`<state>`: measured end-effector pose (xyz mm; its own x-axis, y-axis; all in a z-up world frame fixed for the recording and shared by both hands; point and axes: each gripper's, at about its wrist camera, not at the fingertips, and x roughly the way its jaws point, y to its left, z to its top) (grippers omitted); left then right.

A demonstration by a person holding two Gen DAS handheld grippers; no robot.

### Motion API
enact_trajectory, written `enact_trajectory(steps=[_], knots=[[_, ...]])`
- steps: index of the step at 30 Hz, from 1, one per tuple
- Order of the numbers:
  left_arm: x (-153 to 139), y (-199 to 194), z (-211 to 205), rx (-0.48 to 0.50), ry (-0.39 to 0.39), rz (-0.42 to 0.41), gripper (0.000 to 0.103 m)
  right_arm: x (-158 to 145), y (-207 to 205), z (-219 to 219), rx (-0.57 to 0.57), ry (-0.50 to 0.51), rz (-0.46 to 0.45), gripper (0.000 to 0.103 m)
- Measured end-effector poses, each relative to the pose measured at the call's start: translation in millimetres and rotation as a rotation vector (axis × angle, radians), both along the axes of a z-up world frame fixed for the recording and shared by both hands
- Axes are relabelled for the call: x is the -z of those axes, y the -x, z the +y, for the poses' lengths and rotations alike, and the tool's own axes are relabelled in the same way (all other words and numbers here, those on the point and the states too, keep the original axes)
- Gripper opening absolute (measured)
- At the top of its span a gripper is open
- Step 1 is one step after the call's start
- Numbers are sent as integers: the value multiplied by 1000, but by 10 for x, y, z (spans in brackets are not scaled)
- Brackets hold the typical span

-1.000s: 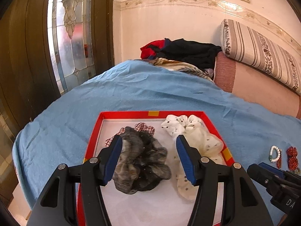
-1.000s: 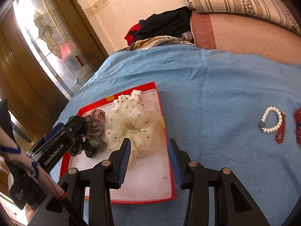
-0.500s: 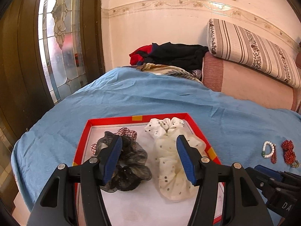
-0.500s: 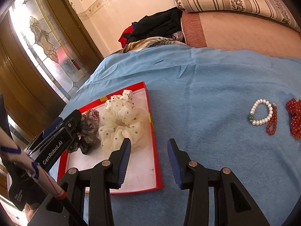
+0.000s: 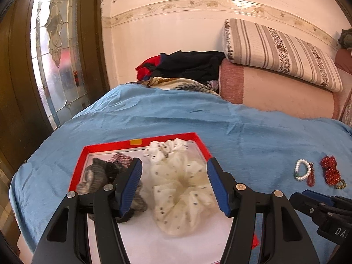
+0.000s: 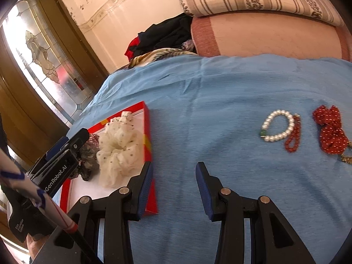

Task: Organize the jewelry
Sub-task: 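Move both open tools away from the box toward the bracelets on the bed, then close the left gripper on the pearl bracelet while the right tool reaches the red beaded bracelet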

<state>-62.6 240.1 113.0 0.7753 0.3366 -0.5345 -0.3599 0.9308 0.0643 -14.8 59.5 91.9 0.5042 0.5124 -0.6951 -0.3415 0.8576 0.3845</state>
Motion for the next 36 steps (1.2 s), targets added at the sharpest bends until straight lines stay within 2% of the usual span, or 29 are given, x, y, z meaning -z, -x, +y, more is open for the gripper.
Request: enact_trajectory(steps=[16, 22, 27, 32, 36], knots=[[111, -260, -628, 111, -59, 48, 65, 109, -56, -791, 68, 9, 23, 44], [193, -361, -924, 165, -61, 80, 65, 141, -169, -1242, 141, -19, 31, 44], [313, -453, -1150, 209, -57, 127, 65, 194, -309, -1668, 228, -83, 54, 44], [403, -494, -1316, 243, -23, 157, 65, 124, -464, -2062, 317, -150, 64, 44], [421, -506, -1476, 280, 47, 173, 65, 48, -489, -2330, 377, -187, 63, 47]])
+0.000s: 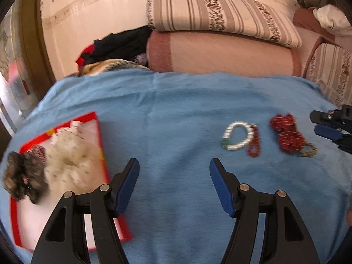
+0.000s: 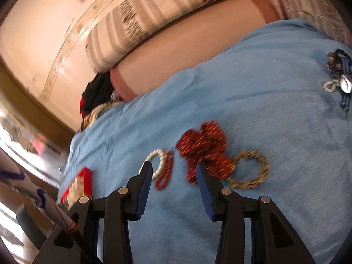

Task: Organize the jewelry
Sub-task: 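Close the left gripper on the pearl bracelet while the right tool reaches the red beaded bracelet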

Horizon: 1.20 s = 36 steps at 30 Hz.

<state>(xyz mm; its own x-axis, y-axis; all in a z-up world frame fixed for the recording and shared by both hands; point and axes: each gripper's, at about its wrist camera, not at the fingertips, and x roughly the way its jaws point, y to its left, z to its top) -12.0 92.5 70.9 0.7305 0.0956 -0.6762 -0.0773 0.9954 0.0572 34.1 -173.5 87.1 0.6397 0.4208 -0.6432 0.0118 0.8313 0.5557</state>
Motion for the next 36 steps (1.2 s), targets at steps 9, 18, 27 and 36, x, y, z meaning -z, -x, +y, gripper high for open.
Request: enact_trajectory(steps=[9, 18, 27, 36], knots=[[-101, -74, -590, 94, 78, 37, 65, -163, -13, -433, 91, -44, -31, 48], [-109, -338, -770, 133, 115, 96, 66, -168, 24, -661, 120, -88, -31, 47], [344, -974, -359, 70, 167, 225, 66, -147, -23, -562, 76, -73, -28, 48], [611, -1503, -576, 138, 37, 248, 45, -56, -130, -507, 69, -36, -9, 48]])
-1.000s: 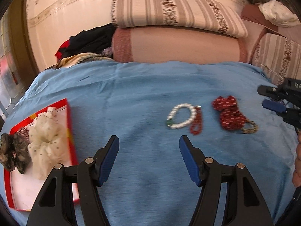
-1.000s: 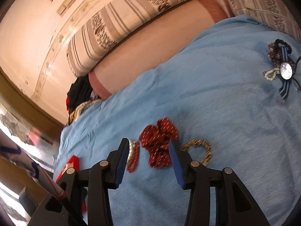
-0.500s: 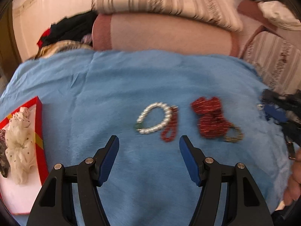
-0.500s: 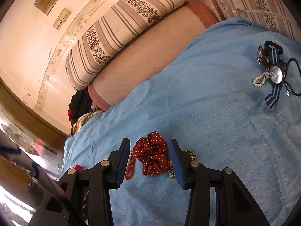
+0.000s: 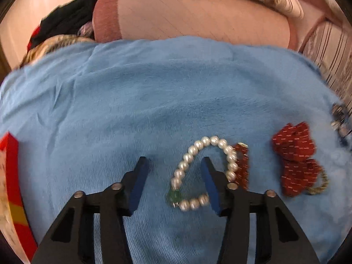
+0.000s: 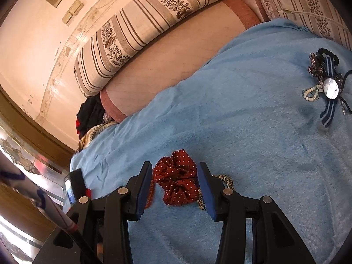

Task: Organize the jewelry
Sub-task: 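Close the left gripper on the pearl bracelet while the right tool reaches the red beaded bracelet, then grasp the red beaded bracelet with the right gripper while the left holds the pearl bracelet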

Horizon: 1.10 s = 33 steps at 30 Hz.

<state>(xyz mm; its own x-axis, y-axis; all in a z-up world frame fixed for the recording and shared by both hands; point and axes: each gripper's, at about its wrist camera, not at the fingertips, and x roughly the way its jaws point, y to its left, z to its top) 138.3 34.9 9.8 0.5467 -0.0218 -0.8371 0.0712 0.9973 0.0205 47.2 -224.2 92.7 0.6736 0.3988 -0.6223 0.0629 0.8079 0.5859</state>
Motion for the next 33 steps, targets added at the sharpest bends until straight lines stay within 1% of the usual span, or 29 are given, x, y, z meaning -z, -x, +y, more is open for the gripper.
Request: enact_trajectory(steps=[1, 2, 4, 7, 9, 12, 13, 16, 18, 20, 21, 23, 25, 28, 30, 31, 32, 33], knots=[[10, -3, -21, 5, -25, -11, 43, 4, -15, 23, -7, 5, -1, 48], [11, 20, -24, 4, -31, -18, 41, 6, -24, 43, -14, 10, -2, 48], [12, 93, -5, -5, -45, -29, 23, 2, -40, 93, -32, 20, -8, 48], [8, 335, 69, 0, -55, -34, 10, -8, -34, 191, -65, 27, -20, 48], [7, 475, 116, -2, -42, -23, 10, -18, -23, 280, -94, 42, -29, 48], [-38, 772, 249, -34, 26, 14, 9, -12, -2, 474, -159, 64, -41, 48], [-55, 887, 297, -50, 38, 18, 9, -4, 6, 540, -181, 72, -43, 48], [-78, 1059, 359, -76, 52, -3, 9, 74, -9, 795, -248, 108, -34, 47], [-66, 1070, 393, -77, 62, -14, 9, 169, -58, 956, -282, 137, -15, 45], [-68, 1056, 418, -81, 66, -28, 9, 296, -131, 1101, -309, 158, 30, 43], [-58, 1039, 446, -83, 76, -25, 9, 373, -170, 1172, -329, 152, 55, 39], [-41, 1015, 479, -83, 91, -20, 9, 457, -216, 1301, -354, 178, 81, 37], [-39, 986, 479, -80, 92, -18, 9, 507, -267, 1450, -372, 237, 88, 37], [-37, 972, 471, -86, 93, -14, 10, 606, -407, 1572, -354, 287, 123, 37], [-31, 965, 459, -86, 89, -9, 10, 681, -515, 1682, -343, 387, 141, 37], [-27, 962, 456, -86, 87, -8, 10, 709, -550, 1712, -348, 414, 145, 37], [-21, 956, 448, -87, 84, -8, 10, 733, -577, 1777, -358, 463, 136, 31], [-28, 954, 444, -87, 82, -15, 10, 725, -574, 1820, -361, 506, 120, 16]])
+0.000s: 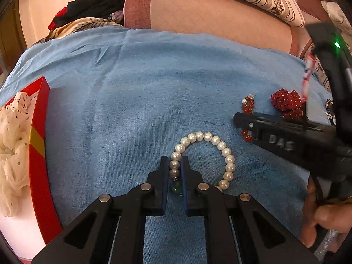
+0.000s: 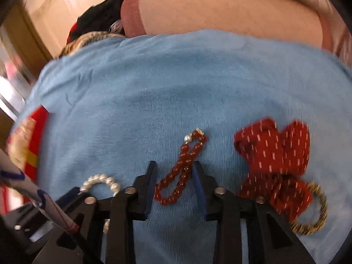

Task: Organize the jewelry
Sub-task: 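Grasp the red beaded bracelet with the right gripper while the left holds the pearl bracelet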

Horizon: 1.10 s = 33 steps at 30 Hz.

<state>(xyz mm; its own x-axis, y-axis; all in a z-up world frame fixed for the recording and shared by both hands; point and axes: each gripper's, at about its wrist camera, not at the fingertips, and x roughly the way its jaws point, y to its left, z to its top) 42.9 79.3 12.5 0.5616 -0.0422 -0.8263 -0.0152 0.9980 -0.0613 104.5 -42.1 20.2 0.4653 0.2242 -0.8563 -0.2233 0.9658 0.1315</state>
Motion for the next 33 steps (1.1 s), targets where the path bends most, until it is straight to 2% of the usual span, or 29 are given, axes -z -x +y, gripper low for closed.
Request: enact_trajectory(steps=[2, 4, 6, 9, 10, 11, 14, 17, 21, 25, 29, 31, 33], knots=[[-12, -15, -7, 5, 0, -9, 9, -15, 33, 57, -38, 40, -29, 16], [-40, -25, -29, 6, 0, -31, 9, -36, 66, -3, -40, 1, -24, 16], [-71, -28, -38, 16, 34, -43, 9, -91, 130, -123, -18, -52, -24, 16], [-203, 21, -75, 41, 47, -101, 9, -282, 311, -257, 1, -140, -42, 16], [-255, 44, -78, 47, 62, -122, 9, -345, 378, -293, 4, -153, -55, 15], [-285, 52, -77, 49, 73, -131, 9, -417, 457, -328, 7, -168, -70, 1], [-388, 88, -62, 55, 97, -167, 9, -589, 646, -438, 26, -238, -98, 1], [-413, 97, -46, 49, 76, -178, 9, -647, 674, -454, 20, -242, -118, 1], [-395, 69, 11, 31, 86, -164, 9, -548, 571, -473, 27, -263, -83, 1], [-380, 43, 28, 23, 82, -161, 9, -308, 473, -407, 5, -253, 27, 4], [-354, 30, 37, 25, 84, -152, 9, -200, 489, -362, 15, -169, 42, 6], [-361, 40, 43, 24, 84, -155, 9, -164, 475, -352, 16, -113, 41, 14], [-362, 39, 42, 27, 87, -153, 9, -69, 442, -357, 8, -99, 63, 17]])
